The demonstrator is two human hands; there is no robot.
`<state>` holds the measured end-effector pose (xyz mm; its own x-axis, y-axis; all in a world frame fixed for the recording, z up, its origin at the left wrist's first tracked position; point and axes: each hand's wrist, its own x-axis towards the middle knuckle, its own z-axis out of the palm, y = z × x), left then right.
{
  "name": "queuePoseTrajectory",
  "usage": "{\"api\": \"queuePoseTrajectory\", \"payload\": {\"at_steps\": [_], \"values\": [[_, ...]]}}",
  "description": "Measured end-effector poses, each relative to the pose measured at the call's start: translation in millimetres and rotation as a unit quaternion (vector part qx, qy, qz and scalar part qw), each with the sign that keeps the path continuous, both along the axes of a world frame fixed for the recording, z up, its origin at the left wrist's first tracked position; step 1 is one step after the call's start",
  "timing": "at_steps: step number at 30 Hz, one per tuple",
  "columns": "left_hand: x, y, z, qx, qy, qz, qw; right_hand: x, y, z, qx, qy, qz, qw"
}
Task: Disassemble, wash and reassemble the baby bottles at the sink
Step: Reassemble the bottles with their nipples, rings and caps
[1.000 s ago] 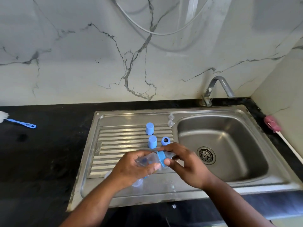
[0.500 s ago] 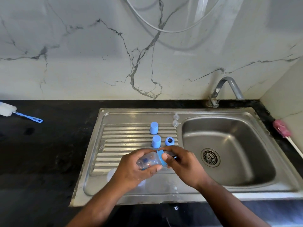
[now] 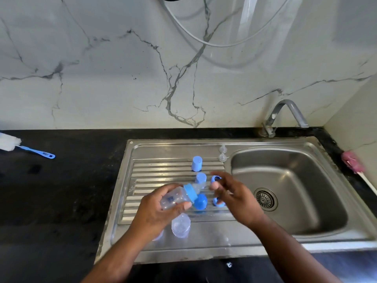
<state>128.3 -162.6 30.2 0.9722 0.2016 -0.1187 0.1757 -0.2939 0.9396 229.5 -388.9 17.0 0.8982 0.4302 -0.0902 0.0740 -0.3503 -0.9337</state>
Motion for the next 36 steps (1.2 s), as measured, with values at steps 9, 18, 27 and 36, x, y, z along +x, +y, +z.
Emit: {"api": "queuePoseTrajectory", "payload": {"at_steps": [9, 18, 27, 36], "values": [[14.6, 21.9, -12.0, 0.007, 0.01, 0.011, 1.0, 32.9, -27.0, -37.3, -0.167, 0.007, -0.118, 0.979], [32.9, 23.8, -26.0, 0.014, 0.025, 0.019, 0.999, 25.4, 11.9, -88.7, -0.32, -0.084, 0.124, 0.935], [35.6, 29.0, -29.1, 0.036, 0.028, 0.019, 0.999, 29.5, 22.7, -86.4, -0.245, -0.082, 0.084, 0.962], [26.1, 18.6, -26.3, 0.022, 0.03, -0.017, 0.999, 22.0, 5.8, -23.4, 0.064, 0.028, 0.022, 0.997]]}}
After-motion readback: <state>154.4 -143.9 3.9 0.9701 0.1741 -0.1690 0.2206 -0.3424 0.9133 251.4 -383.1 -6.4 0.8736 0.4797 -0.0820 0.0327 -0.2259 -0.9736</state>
